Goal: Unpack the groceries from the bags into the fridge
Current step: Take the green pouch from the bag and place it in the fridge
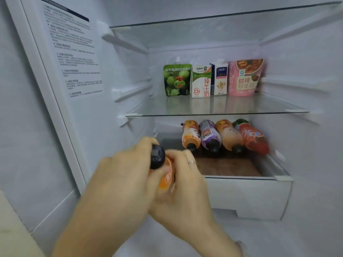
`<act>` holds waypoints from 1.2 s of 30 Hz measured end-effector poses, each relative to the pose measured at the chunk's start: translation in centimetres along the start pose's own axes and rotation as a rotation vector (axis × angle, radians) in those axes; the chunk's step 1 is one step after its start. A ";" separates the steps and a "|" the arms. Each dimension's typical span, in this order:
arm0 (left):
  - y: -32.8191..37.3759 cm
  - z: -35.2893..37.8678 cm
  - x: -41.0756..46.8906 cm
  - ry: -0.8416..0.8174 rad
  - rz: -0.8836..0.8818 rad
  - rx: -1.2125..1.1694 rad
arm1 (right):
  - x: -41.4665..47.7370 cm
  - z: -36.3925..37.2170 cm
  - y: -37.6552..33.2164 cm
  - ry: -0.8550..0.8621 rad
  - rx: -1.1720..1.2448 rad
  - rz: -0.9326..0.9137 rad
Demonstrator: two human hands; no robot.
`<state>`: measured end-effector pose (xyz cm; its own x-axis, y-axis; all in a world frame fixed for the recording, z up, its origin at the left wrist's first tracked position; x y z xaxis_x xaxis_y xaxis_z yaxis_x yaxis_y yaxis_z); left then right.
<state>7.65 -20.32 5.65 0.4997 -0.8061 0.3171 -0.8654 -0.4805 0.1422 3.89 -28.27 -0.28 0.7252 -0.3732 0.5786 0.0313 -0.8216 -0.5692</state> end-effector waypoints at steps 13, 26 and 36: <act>-3.7 5.8 2.2 0.427 -0.075 -0.389 | 4.8 2.4 4.2 0.011 -0.165 -0.126; -6.5 12.8 6.8 0.301 -0.209 -0.591 | 5.4 5.4 9.6 -0.295 -0.194 0.080; -6.4 14.2 12.4 0.102 -0.166 -0.427 | 7.4 5.7 11.9 -0.536 -0.314 0.202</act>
<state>19.94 -32.19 -4.63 0.6447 -0.6821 0.3450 -0.7229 -0.3973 0.5653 13.59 -38.31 -6.07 0.9408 -0.3334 0.0607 -0.2848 -0.8750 -0.3916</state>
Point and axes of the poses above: each hand's wrist, its own x-axis towards the middle knuckle, its own z-axis out of the palm, y = z × x, the point moved 9 cm from there along x, towards the middle knuckle, and after that the axes turned 15 degrees about -y, right-handed, at the moved point
